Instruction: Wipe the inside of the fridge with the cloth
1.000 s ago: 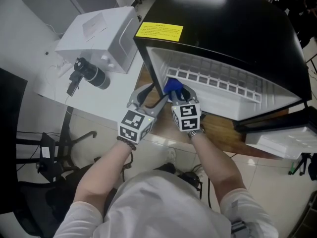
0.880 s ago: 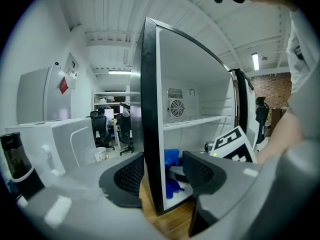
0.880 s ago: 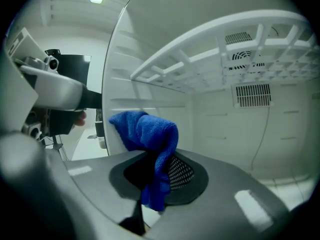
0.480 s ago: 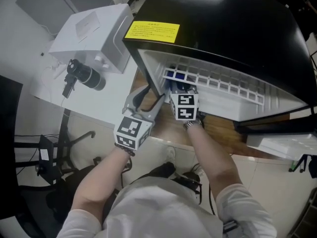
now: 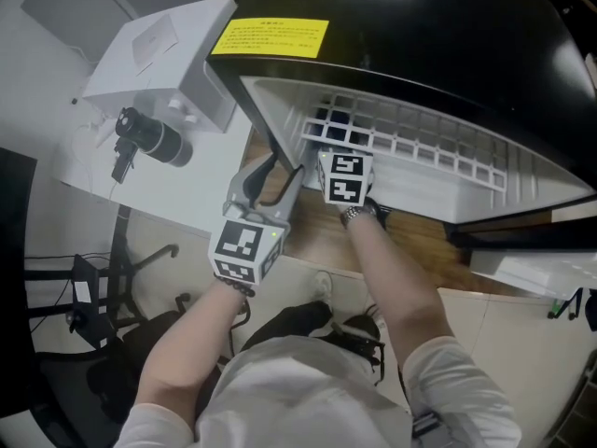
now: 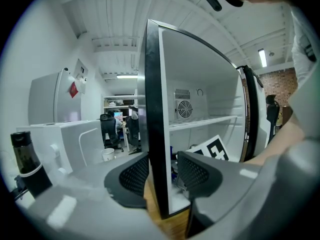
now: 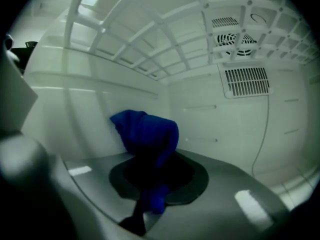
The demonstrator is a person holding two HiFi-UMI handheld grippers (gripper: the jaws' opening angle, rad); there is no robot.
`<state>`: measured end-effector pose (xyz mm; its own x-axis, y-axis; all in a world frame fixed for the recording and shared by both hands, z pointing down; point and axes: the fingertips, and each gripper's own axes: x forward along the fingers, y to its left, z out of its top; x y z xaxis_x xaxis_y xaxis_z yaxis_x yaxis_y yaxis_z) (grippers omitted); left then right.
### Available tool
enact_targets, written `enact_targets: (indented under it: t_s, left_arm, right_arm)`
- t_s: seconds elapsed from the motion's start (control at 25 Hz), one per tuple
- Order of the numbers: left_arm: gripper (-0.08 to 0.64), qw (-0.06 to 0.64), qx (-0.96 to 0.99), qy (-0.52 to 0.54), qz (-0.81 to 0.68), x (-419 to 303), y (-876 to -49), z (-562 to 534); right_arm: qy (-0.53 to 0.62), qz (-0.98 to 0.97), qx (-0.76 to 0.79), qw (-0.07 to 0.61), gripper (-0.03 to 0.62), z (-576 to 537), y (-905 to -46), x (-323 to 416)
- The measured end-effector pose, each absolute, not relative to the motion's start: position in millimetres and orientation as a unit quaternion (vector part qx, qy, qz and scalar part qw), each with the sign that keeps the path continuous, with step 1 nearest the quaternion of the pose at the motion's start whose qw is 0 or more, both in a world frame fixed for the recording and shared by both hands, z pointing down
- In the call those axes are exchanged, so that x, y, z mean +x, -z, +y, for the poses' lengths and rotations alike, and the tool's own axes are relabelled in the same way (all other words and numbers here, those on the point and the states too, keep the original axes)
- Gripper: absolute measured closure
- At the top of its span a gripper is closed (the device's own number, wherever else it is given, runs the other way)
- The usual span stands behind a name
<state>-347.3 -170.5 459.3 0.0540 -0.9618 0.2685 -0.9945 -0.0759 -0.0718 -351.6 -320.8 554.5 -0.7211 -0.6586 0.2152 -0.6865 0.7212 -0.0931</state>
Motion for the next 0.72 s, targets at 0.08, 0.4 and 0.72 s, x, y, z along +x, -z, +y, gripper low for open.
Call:
enact_targets:
  t_s: [0.08, 0.4, 0.72]
  left_arm:
    - [0.388, 0.066, 0.72, -0.125, -0.679, -347.7, -460.4, -170.0]
    - [0.387, 0.054, 0.715, -0.116, -0.687, -347.6, -459.6, -171.2]
    - [0.387, 0.048, 0.713, -0.116, -0.69, -347.6, -458.8, -171.6]
  right_arm:
    - [-0.084, -0.921, 0.372, 0.082, 0.541, -325.9, -555.2, -352.9]
    - [-0.081, -0.912, 0.395, 0.075, 0.54, -344.4, -560.1, -355.6]
    - [-0.076, -0.899, 0.424, 0.076, 0.541, -366.4, -557.5, -342.7]
